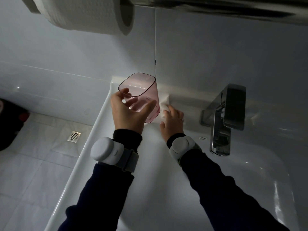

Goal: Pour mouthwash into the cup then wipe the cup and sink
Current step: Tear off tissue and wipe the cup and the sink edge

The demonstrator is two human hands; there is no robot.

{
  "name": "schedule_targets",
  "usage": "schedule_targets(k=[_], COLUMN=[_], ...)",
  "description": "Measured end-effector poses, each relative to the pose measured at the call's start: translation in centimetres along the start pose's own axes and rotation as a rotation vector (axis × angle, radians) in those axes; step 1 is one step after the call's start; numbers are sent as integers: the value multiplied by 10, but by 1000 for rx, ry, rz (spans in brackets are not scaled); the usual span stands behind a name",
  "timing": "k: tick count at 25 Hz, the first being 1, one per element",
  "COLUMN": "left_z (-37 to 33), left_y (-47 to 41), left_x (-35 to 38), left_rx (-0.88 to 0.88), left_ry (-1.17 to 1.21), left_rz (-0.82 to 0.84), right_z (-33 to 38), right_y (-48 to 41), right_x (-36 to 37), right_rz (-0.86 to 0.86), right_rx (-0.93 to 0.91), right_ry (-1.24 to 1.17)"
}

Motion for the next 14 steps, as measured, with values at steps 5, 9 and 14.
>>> schedule_targets(k=[5, 9, 14], left_z=[0, 3, 13], left_y=[5, 3, 8], left_x=[14, 25, 49], left_rx=[-13, -22, -32], left_ry=[17, 1, -49], left_rz=[23, 44, 67], right_z=[-14, -20, -26], right_y=[14, 24, 53], right_x=[5, 0, -1], right_rz=[3, -7, 45], right_rx=[-107, -107, -161], right_ry=[-9, -39, -82])
Point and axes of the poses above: each hand's wrist, its own y-axis away from the middle knuckle, its own x-axis out of the palm, z = x × y, the point moved 1 cm from there along -y, towards the middle knuckle, and after that the axes turned 2 degrees about -y, right-handed, at the moved point
